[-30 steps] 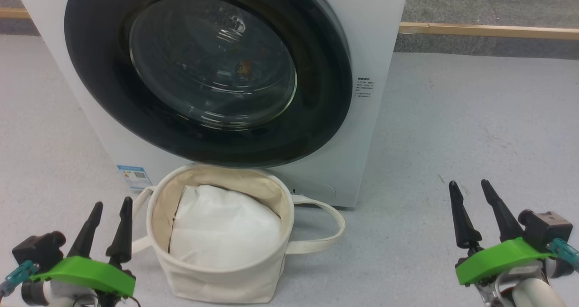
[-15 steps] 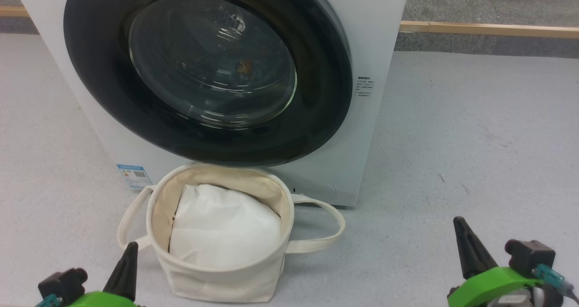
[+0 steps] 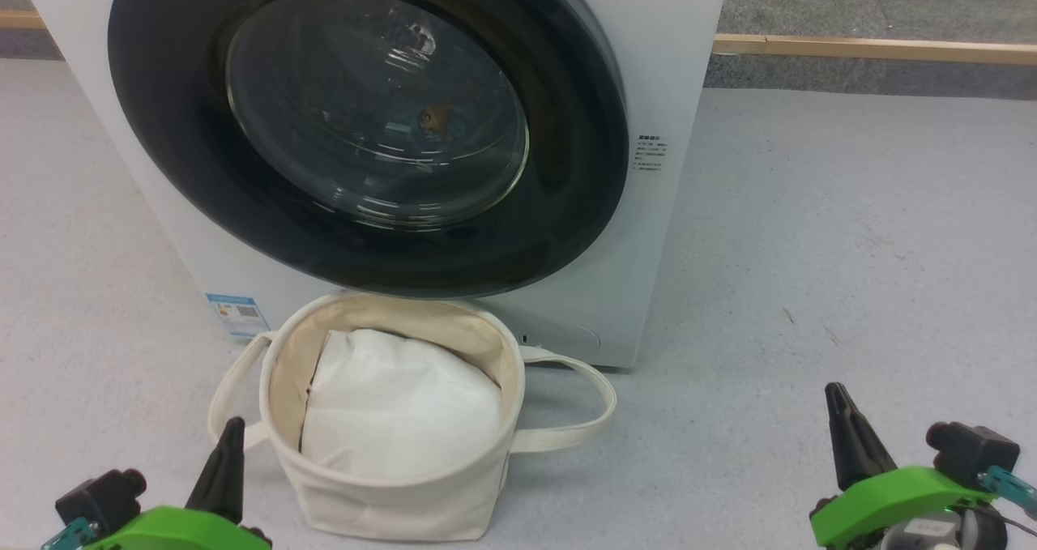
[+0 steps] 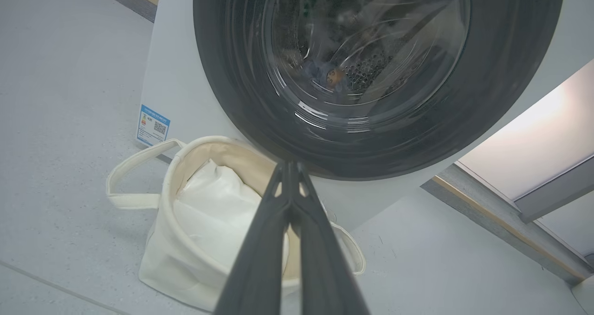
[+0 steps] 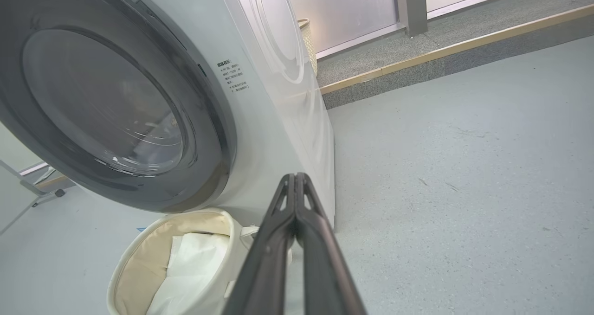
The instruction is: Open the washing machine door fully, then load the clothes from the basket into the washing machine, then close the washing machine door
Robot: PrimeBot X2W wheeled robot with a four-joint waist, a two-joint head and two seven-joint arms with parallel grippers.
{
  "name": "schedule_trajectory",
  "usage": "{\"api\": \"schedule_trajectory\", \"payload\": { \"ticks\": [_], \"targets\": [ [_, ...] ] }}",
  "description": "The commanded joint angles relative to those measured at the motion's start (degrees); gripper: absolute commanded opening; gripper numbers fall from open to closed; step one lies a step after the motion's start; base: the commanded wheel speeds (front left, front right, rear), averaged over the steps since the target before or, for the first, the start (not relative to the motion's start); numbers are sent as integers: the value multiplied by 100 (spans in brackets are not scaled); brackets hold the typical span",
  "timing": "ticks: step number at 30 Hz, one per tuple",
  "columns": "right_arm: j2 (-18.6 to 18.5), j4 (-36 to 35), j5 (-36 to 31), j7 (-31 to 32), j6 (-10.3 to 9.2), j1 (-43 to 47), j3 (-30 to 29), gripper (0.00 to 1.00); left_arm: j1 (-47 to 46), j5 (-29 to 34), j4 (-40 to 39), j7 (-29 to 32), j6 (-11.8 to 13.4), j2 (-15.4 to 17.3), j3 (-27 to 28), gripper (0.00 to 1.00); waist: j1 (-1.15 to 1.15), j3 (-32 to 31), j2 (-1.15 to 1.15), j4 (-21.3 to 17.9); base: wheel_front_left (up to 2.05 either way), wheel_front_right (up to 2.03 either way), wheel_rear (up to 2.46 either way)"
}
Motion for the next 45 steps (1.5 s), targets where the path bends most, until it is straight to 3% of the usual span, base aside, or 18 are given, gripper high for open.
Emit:
{"api": "schedule_trajectory", "payload": {
  "ticks": [1,45],
  "targets": [
    [-23,-193,127,48,0,-249,-73,0,-227,-103,-231,40,13,65,126,0,-1,2,0,-1,0,0,0],
    [328,-326,2442,759,-1,-303,-651,0,-5,-2021,-970,747,70,-376,605,0,-1,70,0,-75,0,0,0]
  ]
}}
